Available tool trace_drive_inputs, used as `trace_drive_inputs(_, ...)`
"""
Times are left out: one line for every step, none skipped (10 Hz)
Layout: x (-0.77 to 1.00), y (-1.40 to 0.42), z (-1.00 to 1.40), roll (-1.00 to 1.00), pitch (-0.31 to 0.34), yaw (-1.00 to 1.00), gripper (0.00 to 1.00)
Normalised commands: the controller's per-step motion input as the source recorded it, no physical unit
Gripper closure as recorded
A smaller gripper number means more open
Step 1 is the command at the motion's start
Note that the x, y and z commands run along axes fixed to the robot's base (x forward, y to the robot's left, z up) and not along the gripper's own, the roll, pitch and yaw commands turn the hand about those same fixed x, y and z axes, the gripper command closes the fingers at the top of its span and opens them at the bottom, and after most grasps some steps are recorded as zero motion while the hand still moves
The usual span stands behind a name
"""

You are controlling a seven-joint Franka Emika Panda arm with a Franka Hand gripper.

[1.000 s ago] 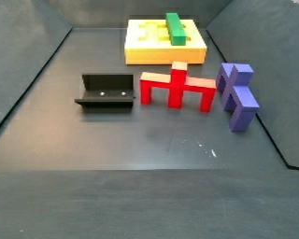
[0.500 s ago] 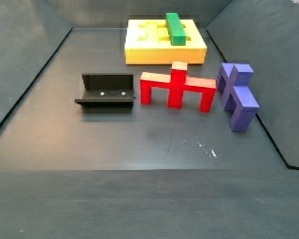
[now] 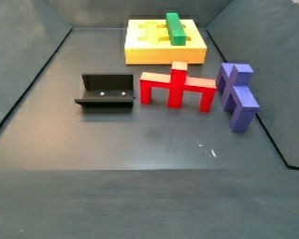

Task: Pick up the blue object. Move up. Move to above the board. Insert the blue object.
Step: Insert the blue object.

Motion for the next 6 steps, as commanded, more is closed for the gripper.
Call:
trace_drive_inputs(0.13,-0.16,-0.8,0.2,-0.11,0.11,1.0)
trace_drive_inputs(0.11,-0.16,-0.79,0.2,-0.114,0.12,1.0)
trace_drive_inputs(0.18,-0.14,-0.86,0.16,-0.101,0.06,1.0)
trace_drive_inputs(0.24,-0.03,-0.86,0.08,-0.059,0.0,1.0)
trace_drive_inputs(0.2,0.0,-0.77,0.0,-0.017,0.0,1.0)
trace_drive_inputs(0.17,0.0,-0.77,0.0,-0.004,0.0,1.0)
